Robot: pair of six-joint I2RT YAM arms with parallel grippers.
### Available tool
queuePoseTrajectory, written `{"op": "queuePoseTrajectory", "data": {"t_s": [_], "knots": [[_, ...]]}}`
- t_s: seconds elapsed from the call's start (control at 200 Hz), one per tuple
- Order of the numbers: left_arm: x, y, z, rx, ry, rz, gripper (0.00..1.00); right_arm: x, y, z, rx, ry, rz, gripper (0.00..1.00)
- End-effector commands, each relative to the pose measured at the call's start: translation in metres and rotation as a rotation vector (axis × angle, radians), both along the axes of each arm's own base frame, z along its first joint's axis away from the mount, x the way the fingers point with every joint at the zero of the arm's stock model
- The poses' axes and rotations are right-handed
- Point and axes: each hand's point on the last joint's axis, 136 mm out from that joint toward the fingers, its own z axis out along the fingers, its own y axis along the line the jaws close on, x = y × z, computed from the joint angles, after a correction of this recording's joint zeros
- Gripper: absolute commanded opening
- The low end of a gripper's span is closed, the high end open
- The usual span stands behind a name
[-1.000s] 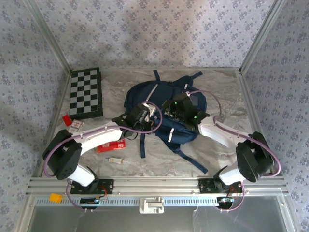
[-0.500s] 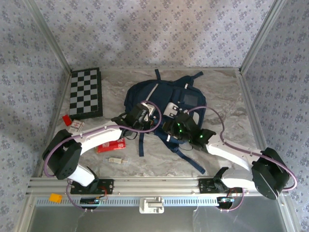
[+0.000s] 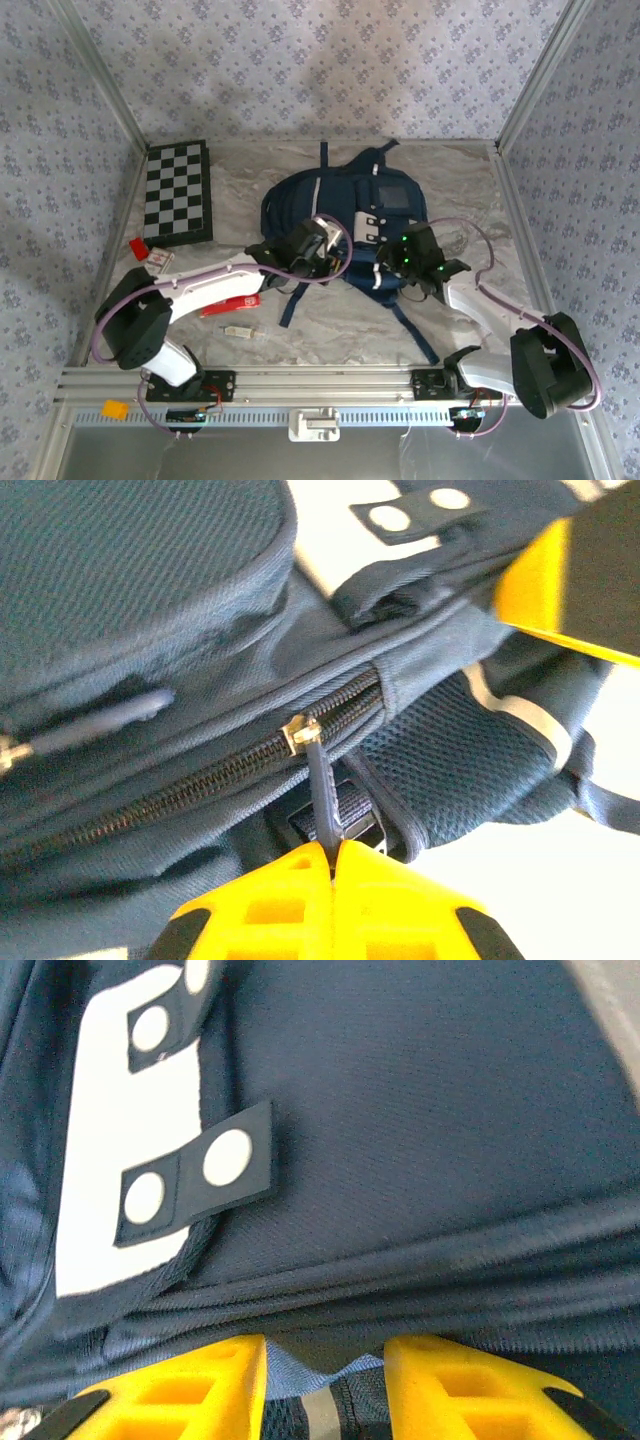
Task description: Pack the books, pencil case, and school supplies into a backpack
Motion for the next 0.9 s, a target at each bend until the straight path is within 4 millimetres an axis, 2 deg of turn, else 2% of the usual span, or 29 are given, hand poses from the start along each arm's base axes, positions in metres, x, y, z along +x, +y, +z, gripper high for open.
{"op": "queuePoseTrajectory", "data": {"t_s": [0.0,0.08,0.155,0.23,0.315,0.46,0.575,0.765,0.9], "knots": [[-0.023,-0.033,0.001,-0.033,0.080,-0.047,0.00,0.029,-0.028,0.012,-0.043,-0.046,-0.022,0.40],[-0.029,-0.054,0.003,-0.069,0.095,-0.053,0.00,0.043,-0.037,0.018,-0.034,-0.046,-0.035,0.42],[-0.026,-0.063,0.002,-0.078,0.107,-0.037,0.00,0.049,-0.036,0.026,-0.034,-0.060,-0.017,0.43],[-0.017,-0.059,0.000,-0.049,0.089,0.004,0.00,0.045,-0.033,0.034,-0.028,-0.059,-0.003,0.48],[-0.009,-0.053,-0.002,-0.036,0.076,0.031,0.00,0.033,-0.024,0.039,0.016,-0.037,0.011,0.52],[-0.008,-0.050,-0.003,-0.039,0.071,0.027,0.00,0.002,-0.006,0.040,0.084,0.019,-0.002,0.58],[-0.010,-0.053,-0.001,-0.053,0.078,0.014,0.00,-0.012,0.010,0.037,0.177,0.046,-0.049,0.63],[-0.009,-0.052,-0.004,-0.039,0.071,0.012,0.00,-0.009,0.035,0.039,0.260,0.048,-0.100,0.64],[-0.006,-0.043,-0.005,-0.014,0.065,0.037,0.00,0.003,0.033,0.030,0.230,0.071,-0.146,0.61]]}}
